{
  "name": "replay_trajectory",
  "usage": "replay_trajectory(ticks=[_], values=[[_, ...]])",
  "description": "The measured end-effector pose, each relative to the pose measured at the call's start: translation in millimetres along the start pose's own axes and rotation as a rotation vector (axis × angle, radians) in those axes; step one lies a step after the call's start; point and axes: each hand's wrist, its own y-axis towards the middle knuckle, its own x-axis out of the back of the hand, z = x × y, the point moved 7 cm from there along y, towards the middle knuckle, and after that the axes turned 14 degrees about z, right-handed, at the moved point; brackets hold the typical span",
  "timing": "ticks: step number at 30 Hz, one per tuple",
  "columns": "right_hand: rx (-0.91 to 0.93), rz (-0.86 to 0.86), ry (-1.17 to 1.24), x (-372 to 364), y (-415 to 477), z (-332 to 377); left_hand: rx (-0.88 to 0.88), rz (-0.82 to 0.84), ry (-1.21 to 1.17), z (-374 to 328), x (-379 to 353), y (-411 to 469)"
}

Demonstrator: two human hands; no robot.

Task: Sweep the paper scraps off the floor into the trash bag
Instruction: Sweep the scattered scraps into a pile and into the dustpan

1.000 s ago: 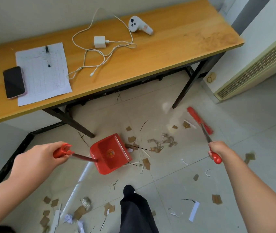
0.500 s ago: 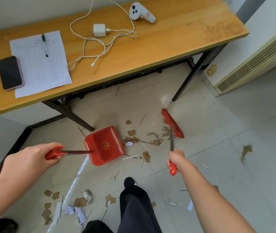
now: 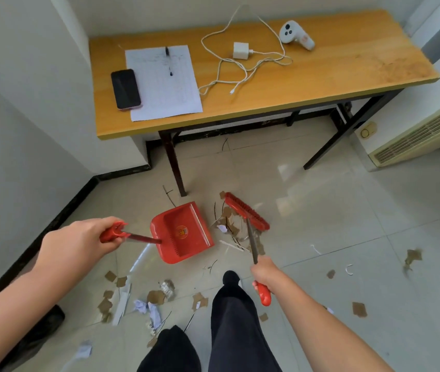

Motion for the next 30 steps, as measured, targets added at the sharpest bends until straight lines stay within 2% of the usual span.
replay_trajectory(ticks=[8,12,16,21,25,30], values=[[-0.017,0.087,-0.224,-105.5,-42.6,-43.7,0.068,-0.048,-0.042,99.3,-36.7,-64.3],[-0.007,0.163,-0.309,-156.1,-68.6,-70.0,0.108,-0.022,-0.026,133.3,-55.6,-83.9],[0.018,0.223,-0.386,-171.8,-99.3,-82.1,0.159,-0.008,-0.059,156.0,-62.6,-105.4],[0.065,0.149,-0.416,-166.4,-134.2,-86.7,0.241,-0.015,-0.119,186.9,-72.6,-147.3],[0.178,0.106,-0.426,-174.6,-150.2,-53.6,0.357,-0.070,-0.211,210.8,-77.0,-185.1],[0.280,0.086,-0.441,-188.7,-115.5,40.4,0.468,-0.112,-0.314,225.7,-80.5,-218.4]])
